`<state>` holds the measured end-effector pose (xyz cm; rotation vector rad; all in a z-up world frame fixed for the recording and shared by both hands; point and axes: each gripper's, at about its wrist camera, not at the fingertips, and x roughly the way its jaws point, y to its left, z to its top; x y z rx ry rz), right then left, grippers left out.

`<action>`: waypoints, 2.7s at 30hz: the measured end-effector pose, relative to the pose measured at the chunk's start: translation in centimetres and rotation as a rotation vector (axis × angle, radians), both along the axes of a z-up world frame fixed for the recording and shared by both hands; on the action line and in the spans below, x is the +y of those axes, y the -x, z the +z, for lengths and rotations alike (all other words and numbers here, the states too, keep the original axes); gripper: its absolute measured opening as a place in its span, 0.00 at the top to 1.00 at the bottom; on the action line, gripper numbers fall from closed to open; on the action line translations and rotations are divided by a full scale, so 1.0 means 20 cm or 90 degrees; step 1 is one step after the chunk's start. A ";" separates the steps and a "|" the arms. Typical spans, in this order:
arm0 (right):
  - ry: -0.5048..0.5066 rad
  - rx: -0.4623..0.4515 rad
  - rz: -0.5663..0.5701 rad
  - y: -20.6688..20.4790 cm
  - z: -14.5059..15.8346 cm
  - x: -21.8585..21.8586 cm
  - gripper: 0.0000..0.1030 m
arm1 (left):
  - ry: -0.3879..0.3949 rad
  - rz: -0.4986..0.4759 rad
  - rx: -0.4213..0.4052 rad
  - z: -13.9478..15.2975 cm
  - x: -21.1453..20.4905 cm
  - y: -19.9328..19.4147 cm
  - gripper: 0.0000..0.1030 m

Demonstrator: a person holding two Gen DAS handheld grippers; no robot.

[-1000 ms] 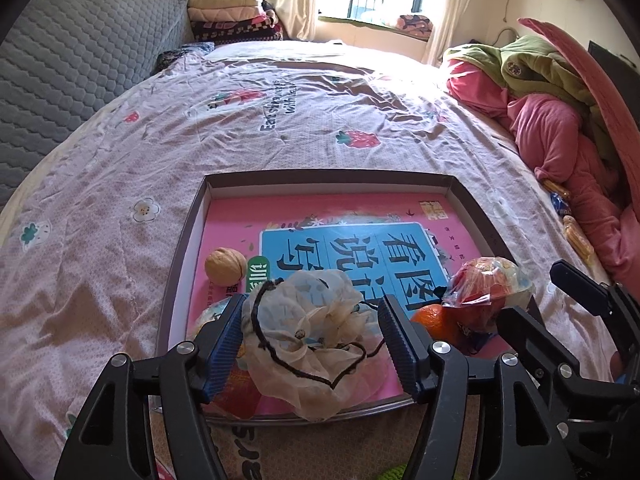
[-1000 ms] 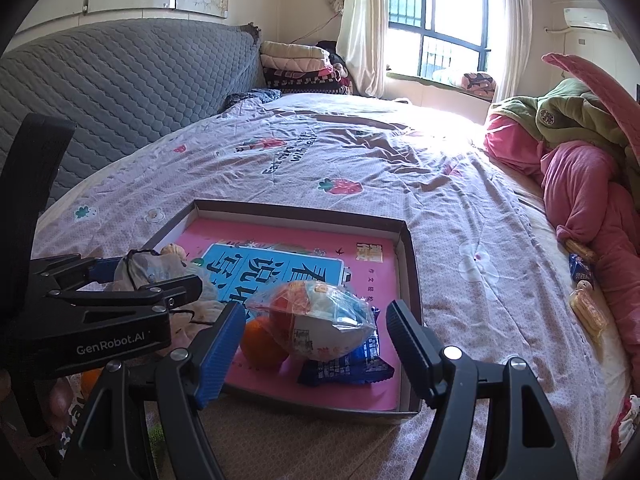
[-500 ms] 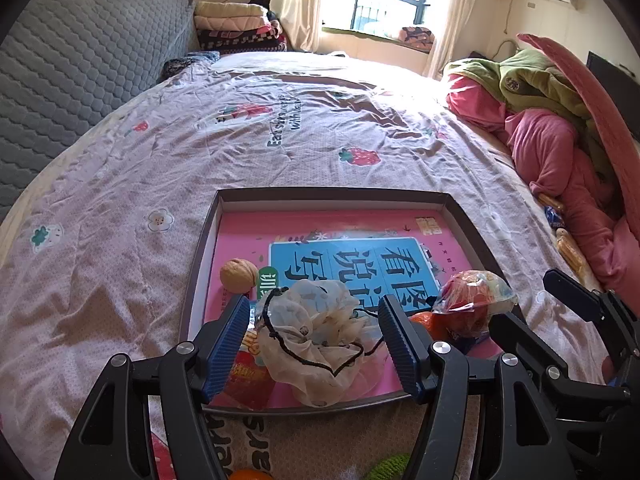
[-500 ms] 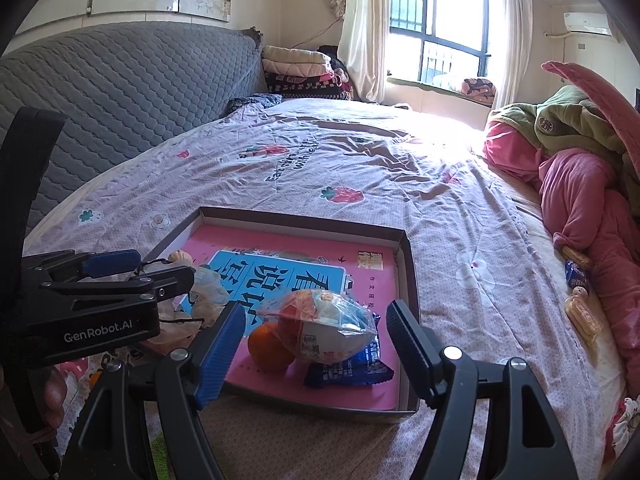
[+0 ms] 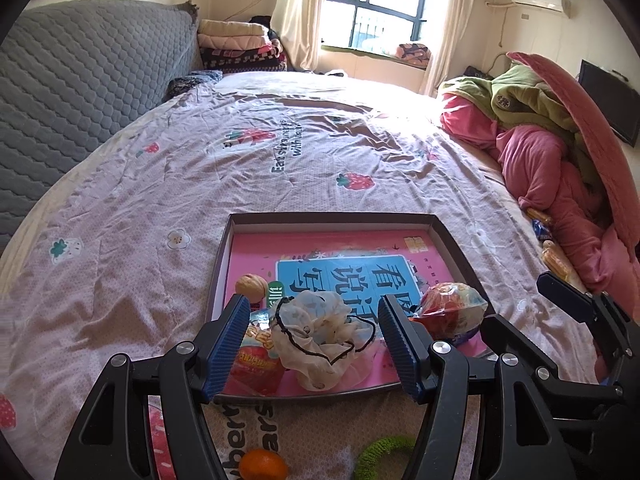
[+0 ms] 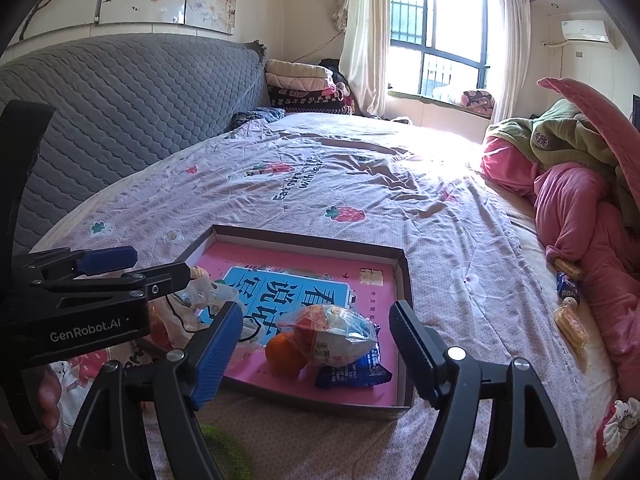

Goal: Organize objects
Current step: 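Open left tool to release the scrunchie while right tool opens to release the candy bag, then withdraw left tool toward the orange on the bed while right tool moves to the green ring, then close left tool on the orange while right tool closes on the green fuzzy ring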

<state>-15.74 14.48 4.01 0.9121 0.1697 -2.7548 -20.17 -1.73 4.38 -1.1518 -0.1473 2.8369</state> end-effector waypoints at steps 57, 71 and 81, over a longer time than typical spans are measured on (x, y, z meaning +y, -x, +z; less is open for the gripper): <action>-0.033 -0.133 0.014 -0.34 -0.45 -0.12 0.25 | 0.020 0.003 -0.106 -0.48 -0.18 -0.42 0.34; -0.054 -0.151 0.021 -0.32 -0.54 -0.17 0.44 | 0.025 -0.006 -0.104 -0.55 -0.17 -0.39 0.34; -0.043 -0.162 0.041 -0.32 -0.57 -0.18 0.79 | 0.033 -0.020 -0.098 -0.57 -0.12 -0.38 0.60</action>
